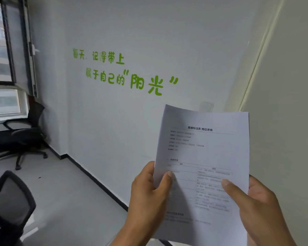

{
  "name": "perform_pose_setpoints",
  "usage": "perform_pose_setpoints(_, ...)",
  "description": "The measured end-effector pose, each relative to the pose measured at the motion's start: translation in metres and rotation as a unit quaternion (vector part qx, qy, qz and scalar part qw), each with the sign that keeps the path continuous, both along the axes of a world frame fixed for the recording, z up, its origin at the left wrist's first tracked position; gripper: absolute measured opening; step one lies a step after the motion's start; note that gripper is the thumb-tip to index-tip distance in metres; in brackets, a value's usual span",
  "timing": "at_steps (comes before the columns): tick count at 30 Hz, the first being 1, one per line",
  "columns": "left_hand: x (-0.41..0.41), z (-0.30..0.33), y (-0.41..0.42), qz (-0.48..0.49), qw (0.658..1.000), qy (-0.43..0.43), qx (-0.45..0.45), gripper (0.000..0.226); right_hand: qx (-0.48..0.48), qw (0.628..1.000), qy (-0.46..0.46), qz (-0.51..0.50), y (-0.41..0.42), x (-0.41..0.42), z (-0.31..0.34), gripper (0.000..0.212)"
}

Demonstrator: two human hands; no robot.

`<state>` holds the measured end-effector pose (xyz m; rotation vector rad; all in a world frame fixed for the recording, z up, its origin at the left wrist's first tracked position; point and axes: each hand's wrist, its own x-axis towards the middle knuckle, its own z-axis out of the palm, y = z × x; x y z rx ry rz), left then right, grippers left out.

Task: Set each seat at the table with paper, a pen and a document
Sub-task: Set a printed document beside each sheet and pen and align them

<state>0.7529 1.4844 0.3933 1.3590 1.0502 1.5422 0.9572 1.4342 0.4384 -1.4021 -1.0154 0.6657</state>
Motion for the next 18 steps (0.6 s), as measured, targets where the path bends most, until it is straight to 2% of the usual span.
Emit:
perform_pose_setpoints(6,-0.027,-0.001,0.106,0.064,0.998,-0.002,0.006,0.017,0.004,0.998,-0.01,0.062,0.137,-0.018,-0.002,0.011)
perform_pose_setpoints(11,-0.047,-0.02,0.193,0.153,0.988,0.033,-0.008,0.016,0.015,0.989,0.011,0.147,0.255,-0.038,-0.026,0.014)
perform_pose_setpoints(15,-0.064,-0.025,0.257,0.237,0.97,0.044,-0.01,0.009,0.027,0.97,0.017,0.241,0.352,-0.059,-0.029,0.015)
perform_pose_setpoints(18,-0.084,-0.028,0.295,0.295,0.954,0.042,-0.018,0.012,0.017,0.95,0.018,0.312,0.421,-0.087,-0.033,0.014)
